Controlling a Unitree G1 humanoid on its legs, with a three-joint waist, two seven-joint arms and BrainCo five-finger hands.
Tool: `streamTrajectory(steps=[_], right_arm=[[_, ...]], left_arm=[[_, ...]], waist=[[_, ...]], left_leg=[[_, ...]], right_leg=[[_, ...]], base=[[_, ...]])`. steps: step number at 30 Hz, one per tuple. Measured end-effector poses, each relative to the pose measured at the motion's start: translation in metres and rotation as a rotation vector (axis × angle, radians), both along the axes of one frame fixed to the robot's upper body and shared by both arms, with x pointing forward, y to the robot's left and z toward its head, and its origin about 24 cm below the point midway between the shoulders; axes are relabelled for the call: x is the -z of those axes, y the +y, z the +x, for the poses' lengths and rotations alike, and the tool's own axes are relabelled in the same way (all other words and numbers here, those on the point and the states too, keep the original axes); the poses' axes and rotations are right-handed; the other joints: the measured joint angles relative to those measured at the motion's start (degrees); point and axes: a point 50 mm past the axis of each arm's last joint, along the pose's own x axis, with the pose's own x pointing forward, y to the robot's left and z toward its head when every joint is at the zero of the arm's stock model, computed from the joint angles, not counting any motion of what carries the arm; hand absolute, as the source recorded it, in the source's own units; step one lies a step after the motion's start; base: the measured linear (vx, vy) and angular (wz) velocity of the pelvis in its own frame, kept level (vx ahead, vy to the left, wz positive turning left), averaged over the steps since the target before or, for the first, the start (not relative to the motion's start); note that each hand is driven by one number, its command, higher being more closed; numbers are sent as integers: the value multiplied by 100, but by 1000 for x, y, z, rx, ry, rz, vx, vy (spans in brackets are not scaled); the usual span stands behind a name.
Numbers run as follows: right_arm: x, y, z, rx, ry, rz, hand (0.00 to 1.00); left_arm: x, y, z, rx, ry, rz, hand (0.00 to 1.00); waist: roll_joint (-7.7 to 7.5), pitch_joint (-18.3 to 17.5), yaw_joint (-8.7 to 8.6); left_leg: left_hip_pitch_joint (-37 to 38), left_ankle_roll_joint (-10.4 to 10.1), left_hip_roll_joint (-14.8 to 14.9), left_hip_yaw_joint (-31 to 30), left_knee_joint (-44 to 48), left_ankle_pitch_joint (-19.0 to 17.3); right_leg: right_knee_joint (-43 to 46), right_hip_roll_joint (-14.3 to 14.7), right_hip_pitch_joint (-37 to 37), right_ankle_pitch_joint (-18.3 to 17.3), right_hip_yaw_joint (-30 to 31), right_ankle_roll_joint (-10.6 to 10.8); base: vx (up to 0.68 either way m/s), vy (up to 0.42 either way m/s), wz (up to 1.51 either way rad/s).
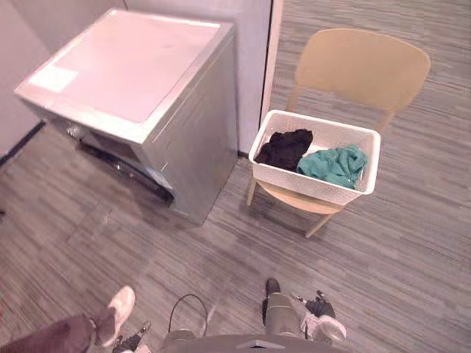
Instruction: Pick up the laundry basket with both hands and put the clothes into the washing machine.
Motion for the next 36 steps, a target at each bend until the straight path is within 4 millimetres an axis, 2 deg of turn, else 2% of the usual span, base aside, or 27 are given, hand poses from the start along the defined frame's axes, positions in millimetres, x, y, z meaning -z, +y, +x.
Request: streamTrajectory(steps=[1, 2, 4, 6, 7, 8, 9, 10, 11, 12, 13, 14, 15, 16, 17, 18, 19, 20, 21, 22, 23, 26, 29, 31, 32, 34, 36], right_arm=[[0, -1, 1, 2, -2, -2, 0], [1, -1, -1, 7, 7, -1, 0], [1, -5, -2, 18, 16, -6, 0], [0, -7, 0, 42, 12, -14, 0], [1, -6, -1, 60, 8, -3, 0], [4, 3, -3, 77, 14, 27, 0], [6, 8, -6, 94, 19, 50, 0], [10, 16, -12, 113, 32, 82, 0], [12, 24, -14, 127, 35, 113, 0], [12, 26, -15, 127, 38, 118, 0], [13, 28, -17, 125, 44, 125, 0], [14, 30, -18, 127, 44, 129, 0], [13, 28, -17, 126, 40, 125, 0], [11, 22, -15, 125, 27, 107, 0], [9, 21, -13, 127, 11, 103, 0], [14, 30, -27, 141, 44, 127, 0], [15, 31, -27, 139, 47, 133, 0], [12, 32, -23, 136, 25, 135, 0], [9, 31, -17, 128, -3, 133, 0], [9, 33, -16, 127, -7, 138, 0], [10, 35, -18, 127, 0, 144, 0], [8, 37, -12, 115, -17, 149, 0], [7, 38, -6, 104, -26, 148, 0], [7, 38, -4, 98, -29, 146, 0], [8, 39, -6, 98, -20, 147, 0], [8, 36, -8, 96, -17, 137, 0], [5, 24, -6, 78, -20, 98, 0]], left_arm=[[-1, 0, 2, 14, -4, 4, 0], [-3, -2, 15, 59, -39, 7, 0], [-9, -7, 36, 129, -101, 19, 0], [-17, -9, 57, 194, -176, 48, 0], [-21, -5, 63, 212, -197, 70, 0], [-25, 5, 67, 240, -207, 108, 0], [-26, 10, 67, 256, -204, 129, 0], [-28, 20, 67, 283, -192, 165, 0], [-31, 30, 66, 310, -177, 202, 0], [-31, 35, 63, 325, -158, 220, 0], [-28, 42, 52, 336, -105, 233, 0], [-25, 43, 44, 332, -78, 233, 0], [-23, 42, 37, 326, -60, 225, 0], [-21, 38, 34, 323, -52, 214, 0], [-21, 41, 29, 319, -39, 219, 0], [-24, 52, 24, 331, -13, 252, 0], [-23, 52, 22, 328, -6, 248, 0], [-21, 48, 22, 336, 3, 236, 0], [-18, 41, 20, 343, 12, 219, 0], [-18, 40, 21, 350, 15, 217, 0], [-17, 39, 20, 355, 25, 211, 0], [-15, 31, 27, 357, 13, 191, 0], [-17, 27, 39, 387, -12, 194, 0], [-16, 23, 45, 407, -20, 188, 0], [-16, 18, 48, 430, -26, 180, 0], [-15, 11, 51, 442, -40, 167, 0], [-17, -1, 60, 448, -86, 153, 0]], waist=[[8, 5, -9], [5, 12, -25], [10, 18, -38], [-34, 94, -53], [-139, 174, -58], [-323, 301, -59], [-413, 347, -46], [-545, 397, -2], [-743, 463, 62], [-742, 496, 83], [-869, 528, 160], [-843, 553, 175], [-761, 577, 175], [-559, 646, 176], [-548, 634, 136], [-798, 480, 143], [-817, 451, 291], [-866, 361, 304], [-771, 391, 266], [-825, 384, 218], [-866, 344, 219], [-876, 221, 271], [-858, 214, 284], [-861, 211, 257], [-833, 224, 242], [-666, 254, 237], [-468, 393, 215]], left_leg=[[54, -78, 61, -11, -202, -71], [148, -224, 157, -9, -517, -189], [224, -357, 275, -3, -771, -482], [198, -543, 273, 12, -1043, -700], [195, -513, 210, 7, -1098, -744], [181, -489, 116, -8, -1080, -759], [152, -449, 54, -11, -1046, -807], [58, -288, -34, -14, -970, -1004], [-52, -241, -124, -28, -866, -1049], [-135, -197, -140, -33, -805, -1079], [-135, -140, -153, -54, -663, -1127], [-145, -90, -137, -90, -564, -1165], [-154, -21, -38, -123, -489, -1185], [-170, 26, 131, -140, -459, -1213], [-212, -1, 229, -287, -407, -1208], [-216, -143, 78, -391, -407, -1269], [-229, -174, 117, -383, -305, -1307], [-410, -64, 193, -398, -101, -1347], [-505, -46, 229, -456, -121, -1346], [-524, -70, 187, -499, -128, -1332], [-483, -118, 148, -558, -158, -1314], [-510, -114, 149, -521, -239, -1293], [-496, -103, 99, -497, -279, -1248], [-474, -155, 46, -485, -267, -1153], [-393, -209, 13, -486, -267, -1059], [-360, -216, 0, -485, -224, -1040], [-640, -174, -2, -725, 503, -1165]], right_leg=[[-25, 31, -7, 54, -93, 15], [-38, 70, 1, 156, -253, 54], [-110, 113, 14, 298, -412, 89], [-452, 93, 90, 671, -471, 187], [-781, 41, 221, 920, -472, 223], [-1278, -22, 481, 1219, -471, 262], [-1483, -73, 576, 1294, -468, 266], [-1695, -143, 633, 1398, -455, 319], [-1778, -214, 633, 1399, -370, 344], [-1846, -206, 643, 1356, -279, 401], [-2025, -143, 823, 1213, -70, 506], [-2073, -80, 922, 1017, 84, 652], [-1986, 24, 983, 594, 222, 971], [-1727, 175, 945, 356, 284, 910], [-766, 491, 832, 550, 524, 573], [-783, 475, 1072, 399, 440, 447], [-893, 504, 1089, 413, 478, 553], [-1174, 519, 1193, 489, 483, 863], [-1102, 603, 1163, 360, 654, 978], [-948, 662, 1140, 342, 805, 949], [-1027, 656, 1223, 312, 873, 829], [-1702, 653, 1422, 658, 959, 549], [-2042, 624, 1468, 897, 1105, 488], [-2088, 582, 1484, 928, 1181, 482], [-2090, 554, 1554, 928, 1207, 481], [-2061, 538, 1610, 915, 1222, 470], [-1534, 547, 1585, 528, 1097, 358]], base=[[-133, 33, 37], [-150, 58, 40], [-175, 100, 29], [-183, 145, 14], [-220, 155, 12], [-226, 134, 16], [-245, 108, 24], [-284, 97, 24], [-233, 83, 21], [-214, 60, 10], [-116, 37, 6], [-124, 47, 5], [-44, 31, 8], [-42, 22, 26], [-22, 27, 58], [1, 27, 41], [14, 40, 18], [12, 18, -4], [4, 14, 24], [60, 8, 32], [79, 36, 11], [75, 36, -10], [64, 27, -21], [64, 28, -23], [52, 27, -14], [29, 33, 2], [14, 31, 45]])
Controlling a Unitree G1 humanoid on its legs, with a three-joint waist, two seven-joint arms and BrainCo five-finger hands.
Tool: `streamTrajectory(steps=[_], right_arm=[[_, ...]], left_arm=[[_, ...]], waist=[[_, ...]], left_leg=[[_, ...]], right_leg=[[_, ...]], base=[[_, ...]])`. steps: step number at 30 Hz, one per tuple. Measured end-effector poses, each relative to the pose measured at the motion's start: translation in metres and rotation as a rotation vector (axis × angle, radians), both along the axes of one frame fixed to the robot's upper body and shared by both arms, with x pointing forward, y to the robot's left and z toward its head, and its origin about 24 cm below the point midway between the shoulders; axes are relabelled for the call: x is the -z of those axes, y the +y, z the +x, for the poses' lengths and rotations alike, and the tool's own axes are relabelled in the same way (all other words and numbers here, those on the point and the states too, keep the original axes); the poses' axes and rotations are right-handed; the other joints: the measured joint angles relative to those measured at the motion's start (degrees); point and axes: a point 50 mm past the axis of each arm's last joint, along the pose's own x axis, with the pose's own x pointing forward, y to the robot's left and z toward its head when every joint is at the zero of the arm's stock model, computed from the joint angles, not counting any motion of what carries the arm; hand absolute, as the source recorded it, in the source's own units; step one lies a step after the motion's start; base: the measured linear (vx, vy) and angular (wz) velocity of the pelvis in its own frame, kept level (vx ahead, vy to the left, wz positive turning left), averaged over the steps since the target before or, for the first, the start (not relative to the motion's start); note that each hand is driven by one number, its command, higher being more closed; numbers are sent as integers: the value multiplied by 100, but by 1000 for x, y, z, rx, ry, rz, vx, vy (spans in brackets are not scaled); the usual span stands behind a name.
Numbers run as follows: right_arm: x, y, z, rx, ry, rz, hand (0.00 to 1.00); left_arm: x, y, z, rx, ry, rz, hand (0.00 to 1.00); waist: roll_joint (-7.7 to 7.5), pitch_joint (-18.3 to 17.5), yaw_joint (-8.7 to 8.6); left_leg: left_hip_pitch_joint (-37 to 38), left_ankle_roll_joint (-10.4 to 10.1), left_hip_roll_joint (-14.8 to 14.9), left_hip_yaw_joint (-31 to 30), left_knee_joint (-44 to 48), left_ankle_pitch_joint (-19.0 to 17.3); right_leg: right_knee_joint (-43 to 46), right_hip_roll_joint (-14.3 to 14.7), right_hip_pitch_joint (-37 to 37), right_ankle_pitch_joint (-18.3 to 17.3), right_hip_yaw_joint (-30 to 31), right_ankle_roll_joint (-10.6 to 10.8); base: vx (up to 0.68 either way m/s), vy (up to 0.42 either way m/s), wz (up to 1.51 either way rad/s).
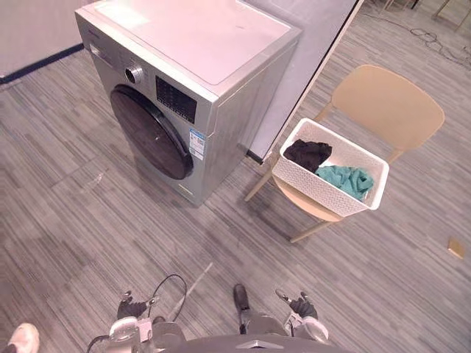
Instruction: Pick up the laundry basket with both hands and put the clothes into the washing machine.
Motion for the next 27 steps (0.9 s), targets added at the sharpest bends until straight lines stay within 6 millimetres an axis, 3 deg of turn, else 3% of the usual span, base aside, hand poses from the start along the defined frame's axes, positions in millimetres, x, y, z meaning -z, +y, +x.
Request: streamTrajectory(steps=[2, 3, 4, 5, 7, 9, 12, 15, 18, 21, 24, 25, 26, 27], right_arm=[[-1, -8, -1, -21, 10, -34, 0], [-1, -9, -2, -18, 13, -38, 0], [-1, -9, -2, -17, 13, -37, 0], [-3, -12, 3, -9, 1, -47, 0], [-5, -13, 10, -8, -16, -50, 0], [-3, -11, 5, 16, -3, -36, 0], [4, -11, -7, 34, 57, -28, 0], [5, -11, -7, 15, 73, -43, 0], [0, -6, 15, -9, 32, -34, 0], [-9, -4, 36, -30, -21, -41, 0], [-17, -4, 49, -44, -75, -57, 0], [-19, -4, 51, -48, -86, -59, 0], [-20, -1, 52, -75, -94, -64, 0], [-19, 3, 51, -93, -89, -62, 0]], left_arm=[[-2, -6, 4, -6, -25, -10, 0], [-1, -5, 2, -21, -25, -10, 0], [-1, -6, 0, -44, -27, -21, 0], [0, -9, 0, -77, -30, -33, 0], [-1, -6, -1, -93, -28, -29, 0], [-3, 4, -1, -108, -30, 5, 0], [-1, 13, -8, -97, 14, 36, 0], [-1, 20, -9, -79, 27, 61, 0], [-3, 19, -1, -19, 19, 75, 0], [-5, 13, 7, 14, 2, 71, 0], [-4, 13, 5, 17, 8, 68, 0], [-3, 13, 4, 17, 12, 70, 0], [-3, 15, 1, 18, 22, 75, 0], [-1, 16, -3, 34, 38, 82, 0]], waist=[[82, 131, 0], [72, 163, 31], [77, 154, 58], [195, 130, 106], [147, 159, 62], [19, 110, -25], [-81, 35, 31], [-39, -85, 30], [31, -237, 102], [128, -339, 121], [376, -262, 119], [417, -276, 120], [435, -282, 122], [441, -279, 104]], left_leg=[[-373, -159, 40, -183, 885, -129], [-508, -91, 139, -105, 1175, -194], [-570, 63, 257, 106, 1202, -270], [-635, 377, 428, 441, 1154, -427], [-692, 483, 358, 679, 910, -627], [-992, 478, 131, 749, 833, -505], [-962, 473, -235, 710, 613, -277], [-964, 501, -385, 689, 554, -240], [-1210, 624, -435, 731, 772, -371], [-1535, 744, -428, 749, 1079, -543], [-1554, 856, -311, 723, 1092, -673], [-1527, 893, -290, 718, 1029, -648], [-1369, 942, -306, 745, 806, -543], [-1193, 989, -345, 728, 559, -349]], right_leg=[[616, -41, -2, -454, -174, 18], [880, -129, -35, -658, -275, -3], [960, -125, -84, -690, -349, 2], [1065, -125, -171, -727, -428, 28], [1089, -285, -283, -740, -490, 92], [945, -627, -387, -692, -657, 213], [395, -869, -163, -389, -587, 336], [35, -1023, -12, -131, -600, 410], [-174, -1142, -142, -26, -592, 452], [-196, -1148, -346, -1, -587, 233], [242, -954, -533, 469, -601, -461], [380, -910, -623, 603, -601, -583], [660, -823, -775, 803, -556, -625], [970, -700, -872, 823, -252, -537]], base=[[-43, 3, 82], [-87, 23, 78], [-108, 48, 52], [-150, 72, 37], [-120, 105, 45], [-85, 136, 69], [-7, 171, 38], [3, 106, 9], [-34, 89, -13], [-46, 91, -11], [-53, 133, -6], [-35, 187, -4], [55, 182, 1], [65, 201, 6]])
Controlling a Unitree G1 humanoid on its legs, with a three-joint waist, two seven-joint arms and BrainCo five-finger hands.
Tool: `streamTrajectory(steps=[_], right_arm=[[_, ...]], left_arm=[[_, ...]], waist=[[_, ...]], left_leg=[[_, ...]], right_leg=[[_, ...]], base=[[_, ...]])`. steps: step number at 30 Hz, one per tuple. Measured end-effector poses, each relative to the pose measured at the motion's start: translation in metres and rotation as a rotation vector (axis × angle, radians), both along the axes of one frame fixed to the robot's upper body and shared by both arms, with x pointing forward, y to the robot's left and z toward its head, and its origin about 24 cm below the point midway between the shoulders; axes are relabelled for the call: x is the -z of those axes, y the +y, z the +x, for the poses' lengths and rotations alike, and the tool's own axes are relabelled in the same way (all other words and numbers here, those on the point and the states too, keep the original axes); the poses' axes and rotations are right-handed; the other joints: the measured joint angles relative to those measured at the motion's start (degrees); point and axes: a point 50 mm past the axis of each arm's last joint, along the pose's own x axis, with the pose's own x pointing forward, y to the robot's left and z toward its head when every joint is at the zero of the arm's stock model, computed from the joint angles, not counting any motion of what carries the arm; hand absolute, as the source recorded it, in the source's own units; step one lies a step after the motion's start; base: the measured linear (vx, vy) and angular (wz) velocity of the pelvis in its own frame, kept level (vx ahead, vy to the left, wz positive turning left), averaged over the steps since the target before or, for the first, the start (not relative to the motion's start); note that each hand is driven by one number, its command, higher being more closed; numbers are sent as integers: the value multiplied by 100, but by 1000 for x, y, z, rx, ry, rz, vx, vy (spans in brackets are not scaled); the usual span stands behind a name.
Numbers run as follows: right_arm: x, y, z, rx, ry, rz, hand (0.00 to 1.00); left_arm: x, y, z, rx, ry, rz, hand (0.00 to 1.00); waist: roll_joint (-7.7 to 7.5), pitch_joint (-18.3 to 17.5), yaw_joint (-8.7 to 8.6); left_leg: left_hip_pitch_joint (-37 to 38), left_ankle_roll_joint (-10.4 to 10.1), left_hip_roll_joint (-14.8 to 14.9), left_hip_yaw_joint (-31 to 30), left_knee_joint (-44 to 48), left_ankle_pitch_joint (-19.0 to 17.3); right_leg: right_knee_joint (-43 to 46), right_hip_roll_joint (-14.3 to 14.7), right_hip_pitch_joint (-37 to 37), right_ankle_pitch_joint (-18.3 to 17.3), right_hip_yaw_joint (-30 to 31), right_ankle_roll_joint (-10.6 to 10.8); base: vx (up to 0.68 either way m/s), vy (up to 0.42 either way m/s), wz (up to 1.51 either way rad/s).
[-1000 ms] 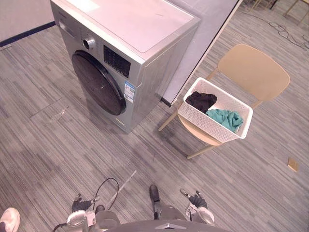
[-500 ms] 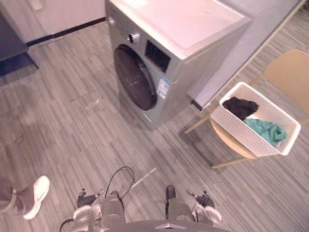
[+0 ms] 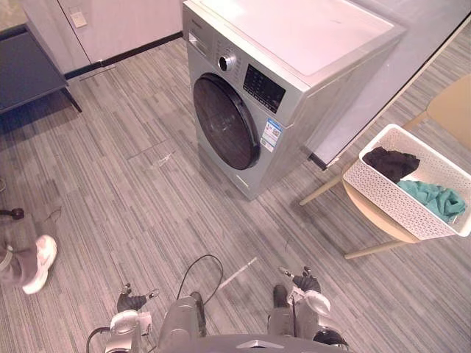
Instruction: Pick up the laundry basket with both hands and put the clothes into the washing machine.
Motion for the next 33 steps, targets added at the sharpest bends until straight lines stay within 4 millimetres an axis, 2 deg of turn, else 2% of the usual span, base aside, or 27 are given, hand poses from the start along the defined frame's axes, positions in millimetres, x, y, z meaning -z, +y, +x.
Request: streamTrajectory(steps=[1, 2, 3, 5, 6, 7, 8, 9, 10, 12, 16, 22, 28, 29, 33], right_arm=[[1, 2, -1, -12, 3, 1, 0], [2, 5, -2, -27, 8, 7, 0], [2, 7, -1, -32, 5, 12, 0], [1, 7, -1, -31, 1, 9, 0], [1, 5, -2, -28, 1, 6, 0], [2, 4, -5, -24, 8, 6, 0], [6, -2, -16, -1, 32, -2, 0], [8, -12, -22, 37, 46, -15, 0], [10, -21, -33, 80, 69, -19, 0], [11, -25, -36, 90, 75, -25, 0], [11, -28, -37, 121, 73, -19, 0], [13, -27, -41, 122, 88, -16, 0], [26, -20, -62, 127, 174, 35, 0], [36, -24, -88, 291, 218, 140, 0], [36, -25, -89, 304, 219, 141, 0]], left_arm=[[0, 1, -2, 9, 6, 4, 0], [1, 1, -4, 14, 14, 6, 0], [2, 4, -7, 9, 23, 8, 0], [4, 5, -10, -8, 42, 3, 0], [5, 3, -11, -4, 52, -1, 0], [5, 3, -12, -3, 55, -2, 0], [6, 0, -11, 8, 59, -14, 0], [9, -13, -10, 12, 61, -50, 0], [11, -19, -12, -6, 66, -74, 0], [12, -20, -15, -13, 72, -79, 0], [13, -17, -19, -37, 84, -85, 0], [13, -21, -16, 6, 85, -87, 0], [13, -27, -12, 50, 83, -95, 0], [18, -32, -21, 73, 128, -127, 0], [18, -32, -21, 73, 128, -127, 0]], waist=[[13, 7, -5], [7, 6, -13], [-37, 3, -11], [-134, 38, -36], [-241, 93, -104], [-322, 115, -165], [-483, 91, -288], [-291, 123, -287], [-186, 101, -287], [-124, 71, -279], [-127, 61, -321], [-111, 28, -328], [-72, -15, -349], [-25, -282, -354], [-15, -288, -364]], left_leg=[[78, 13, -2, -15, -120, 72], [224, 12, -4, -19, -383, 209], [352, 11, -2, -20, -623, 337], [570, -39, -46, -30, -886, 493], [694, -135, -158, -107, -938, 591], [735, -206, -246, -168, -904, 669], [817, -253, -406, -310, -844, 676], [927, -330, -346, -464, -895, 654], [1014, -348, -275, -481, -1016, 631], [1091, -361, -224, -476, -1233, 640], [1561, -447, -105, -330, -2012, 803], [1618, -435, -157, -228, -2135, 873], [1630, -427, -246, -331, -2336, 1053], [1811, -421, -267, -323, -2545, 1132], [1820, -421, -267, -305, -2545, 1132]], right_leg=[[117, 96, -26, -138, 178, 171], [253, 350, -59, -545, 439, 415], [234, 618, -74, -916, 545, 459], [-24, 988, -33, -1210, 612, 473], [-351, 1121, 118, -1215, 690, 463], [-532, 1133, 256, -1168, 812, 436], [-576, 1096, 461, -1012, 859, 222], [-535, 1137, 584, -1044, 683, 202], [-619, 1184, 647, -1043, 600, 153], [-716, 1235, 668, -994, 571, 90], [-1078, 1361, 904, -819, 588, -24], [-1431, 1289, 1045, -629, 648, 5], [-1638, 1164, 1129, -545, 495, 20], [-1879, 1123, 1331, -471, 432, 26], [-1878, 1126, 1332, -470, 447, 26]], base=[[84, 96, 12], [75, 18, 8], [86, -16, 5], [131, -92, 5], [128, -109, 26], [138, -201, 72], [127, -182, 86], [206, -215, 78], [179, -109, 33], [120, -82, 5], [74, -78, -6], [-3, 6, -6], [-8, 35, 14], [0, 0, 0], [0, 0, -1]])
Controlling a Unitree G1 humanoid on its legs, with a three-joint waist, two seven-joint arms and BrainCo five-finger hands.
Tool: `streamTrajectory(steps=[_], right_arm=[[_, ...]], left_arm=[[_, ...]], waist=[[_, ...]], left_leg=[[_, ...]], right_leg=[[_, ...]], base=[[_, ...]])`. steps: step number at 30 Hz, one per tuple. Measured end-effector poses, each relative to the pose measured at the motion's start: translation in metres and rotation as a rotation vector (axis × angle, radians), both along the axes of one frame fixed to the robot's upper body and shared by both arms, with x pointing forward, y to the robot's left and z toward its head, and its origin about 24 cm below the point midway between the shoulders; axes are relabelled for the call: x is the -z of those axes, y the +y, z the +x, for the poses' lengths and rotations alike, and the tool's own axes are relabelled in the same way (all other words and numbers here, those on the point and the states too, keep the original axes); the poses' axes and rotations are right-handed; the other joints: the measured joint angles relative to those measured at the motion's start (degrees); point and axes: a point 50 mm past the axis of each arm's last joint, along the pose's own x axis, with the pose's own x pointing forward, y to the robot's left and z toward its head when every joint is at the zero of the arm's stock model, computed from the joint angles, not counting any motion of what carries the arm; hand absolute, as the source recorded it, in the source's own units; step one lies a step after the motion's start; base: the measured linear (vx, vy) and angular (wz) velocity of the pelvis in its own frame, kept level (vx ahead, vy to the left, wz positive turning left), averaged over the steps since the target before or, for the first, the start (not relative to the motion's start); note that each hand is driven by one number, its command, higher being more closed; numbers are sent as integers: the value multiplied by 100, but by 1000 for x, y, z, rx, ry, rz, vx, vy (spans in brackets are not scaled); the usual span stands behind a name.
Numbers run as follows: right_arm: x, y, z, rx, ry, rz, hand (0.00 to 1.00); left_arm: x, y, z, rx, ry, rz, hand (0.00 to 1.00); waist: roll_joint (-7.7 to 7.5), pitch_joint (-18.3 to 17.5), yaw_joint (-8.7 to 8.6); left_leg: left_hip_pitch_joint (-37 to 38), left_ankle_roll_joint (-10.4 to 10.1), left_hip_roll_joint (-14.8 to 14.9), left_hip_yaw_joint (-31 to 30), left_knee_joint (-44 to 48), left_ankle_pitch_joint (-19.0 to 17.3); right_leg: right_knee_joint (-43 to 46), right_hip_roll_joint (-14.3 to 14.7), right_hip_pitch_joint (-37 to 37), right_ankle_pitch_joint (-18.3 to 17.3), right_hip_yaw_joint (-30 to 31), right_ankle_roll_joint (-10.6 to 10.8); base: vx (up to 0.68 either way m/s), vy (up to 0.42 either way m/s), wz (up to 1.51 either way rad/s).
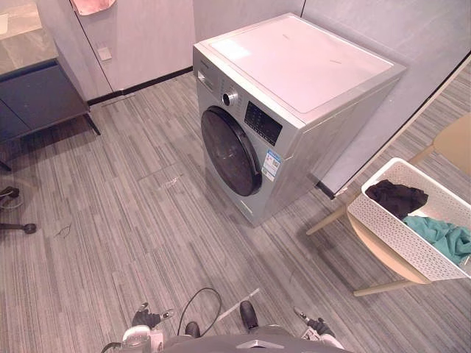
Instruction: Pick up the laundry basket with both hands and put the clothes into the washing machine.
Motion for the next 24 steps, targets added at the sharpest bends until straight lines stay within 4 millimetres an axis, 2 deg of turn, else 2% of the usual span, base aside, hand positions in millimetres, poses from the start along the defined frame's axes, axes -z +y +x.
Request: streamTrajectory(steps=[4, 7, 11, 15, 20, 22, 23, 24], right_arm=[[3, -1, -10, 9, 22, 19, 0], [5, -4, -22, 30, 35, 27, 0], [9, -3, -51, 58, 99, 52, 0], [11, -3, -72, 43, 158, 58, 0], [11, -4, -75, 63, 163, 63, 0], [11, -4, -75, 72, 160, 65, 0], [11, -4, -75, 70, 158, 64, 0], [10, -6, -73, 48, 153, 55, 0]], left_arm=[[1, -1, -2, 5, 7, -12, 0], [2, -2, -5, 9, 16, -23, 0], [3, -2, -7, 37, 15, -42, 0], [3, -3, -6, 70, 13, -44, 0], [3, -2, -7, 63, 13, -43, 0], [3, 2, -7, 7, 4, -48, 0], [2, 3, -8, -38, -6, -54, 0], [2, 3, -9, -101, -17, -64, 0]], waist=[[-4, 2, -14], [-27, -5, -96], [-122, -12, -137], [-133, -14, -156], [-115, -3, -155], [-69, 65, -102], [-111, 120, -62], [-37, 175, 14]], left_leg=[[170, 0, 9, 141, -68, 0], [329, 0, 13, 321, -74, -1], [430, 2, 9, 393, -81, -2], [517, 4, -4, 341, -64, -2], [510, -4, 25, 290, -40, -47], [267, -62, 136, 303, 622, -386], [153, -107, 247, 325, 1092, -612], [-109, -106, 439, 425, 1860, -827]], right_leg=[[4, 23, 92, 1, 113, -1], [34, 23, 229, -25, 156, 19], [86, 18, 325, -39, 176, 30], [283, 15, 364, -184, 115, 49], [624, 18, 296, -400, -66, 10], [1151, 54, 158, -711, -145, -33], [1397, 93, 163, -873, -204, -48], [1738, 166, 86, -1111, -282, -110]], base=[[6, 5, -13], [7, 35, -9], [-9, 32, -3], [-44, 17, 6], [-36, 1, 20], [-8, -27, 25], [-10, -50, 26], [-37, -40, 41]])
